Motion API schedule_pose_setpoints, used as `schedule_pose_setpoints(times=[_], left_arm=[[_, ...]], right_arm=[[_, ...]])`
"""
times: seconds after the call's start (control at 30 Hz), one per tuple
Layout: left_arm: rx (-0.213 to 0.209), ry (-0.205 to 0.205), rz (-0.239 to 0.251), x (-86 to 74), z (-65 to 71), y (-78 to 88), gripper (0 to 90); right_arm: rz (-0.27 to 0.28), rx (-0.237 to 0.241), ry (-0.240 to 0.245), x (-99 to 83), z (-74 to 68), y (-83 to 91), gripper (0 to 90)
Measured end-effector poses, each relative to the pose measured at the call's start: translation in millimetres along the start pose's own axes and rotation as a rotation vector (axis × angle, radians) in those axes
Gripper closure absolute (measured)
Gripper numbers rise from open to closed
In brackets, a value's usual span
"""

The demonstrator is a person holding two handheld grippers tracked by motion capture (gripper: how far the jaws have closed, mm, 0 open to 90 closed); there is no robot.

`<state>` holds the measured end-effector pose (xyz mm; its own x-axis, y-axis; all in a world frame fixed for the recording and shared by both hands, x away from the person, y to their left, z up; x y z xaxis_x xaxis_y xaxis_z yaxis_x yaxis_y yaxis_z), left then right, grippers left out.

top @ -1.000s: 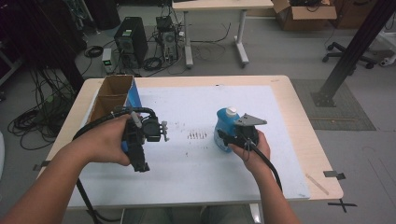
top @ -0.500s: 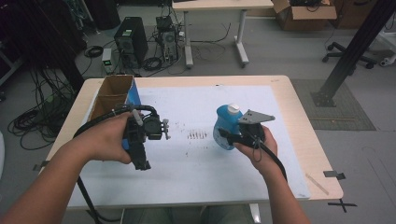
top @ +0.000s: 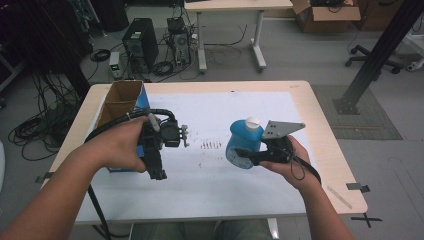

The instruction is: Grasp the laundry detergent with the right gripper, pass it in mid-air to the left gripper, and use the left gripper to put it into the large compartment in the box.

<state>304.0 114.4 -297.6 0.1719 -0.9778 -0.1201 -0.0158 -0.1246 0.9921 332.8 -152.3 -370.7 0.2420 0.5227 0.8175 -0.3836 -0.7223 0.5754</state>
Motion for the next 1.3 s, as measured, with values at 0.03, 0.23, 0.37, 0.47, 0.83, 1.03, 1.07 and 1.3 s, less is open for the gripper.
schedule_pose_setpoints(times=[0.03,0.23,0.37,0.47,0.83,1.03,1.07,1.3], left_arm=[[0.0,-0.003,-0.001,1.2,0.2,0.9,0.4],[0.003,-0.021,0.002,7.4,1.2,5.8,0.3],[0.003,-0.031,0.005,11.4,1.6,7.9,0.4],[0.003,-0.039,0.004,14.3,2.3,8.6,0.4],[-0.001,-0.063,0.002,22.2,3.5,9.4,0.4],[-0.004,-0.077,0.004,27.5,4.9,9.4,0.4],[-0.005,-0.08,0.002,28.2,5.2,9.3,0.4],[-0.01,-0.087,-0.008,30.8,7.0,7.5,0.4]], right_arm=[[-0.004,0.005,0.013,0.5,-1.3,0.4,46.3],[-0.025,0.068,0.09,1.9,-10.9,0.8,46.3],[-0.034,0.127,0.131,1.6,-18.0,-1.9,46.1],[-0.039,0.148,0.152,0.7,-21.6,-6.4,46.0],[-0.072,0.253,0.191,-1.3,-36.1,-25.6,46.0],[-0.074,0.286,0.208,2.7,-45.2,-37.3,45.9],[-0.072,0.29,0.212,3.4,-46.5,-39.3,45.9],[-0.066,0.305,0.218,7.1,-56.3,-52.9,45.8]])
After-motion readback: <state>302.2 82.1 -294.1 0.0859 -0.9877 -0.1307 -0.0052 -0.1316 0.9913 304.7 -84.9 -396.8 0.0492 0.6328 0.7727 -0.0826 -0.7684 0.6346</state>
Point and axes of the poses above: each handheld gripper's, and its own axes: y roughly backward along the jaws, x roughly out of its top, z roughly to its right, the point moved 4 cm from there along -y, roughly forward along the jaws, and after that the axes turned 7 degrees about -z, right-handed, at the moved point
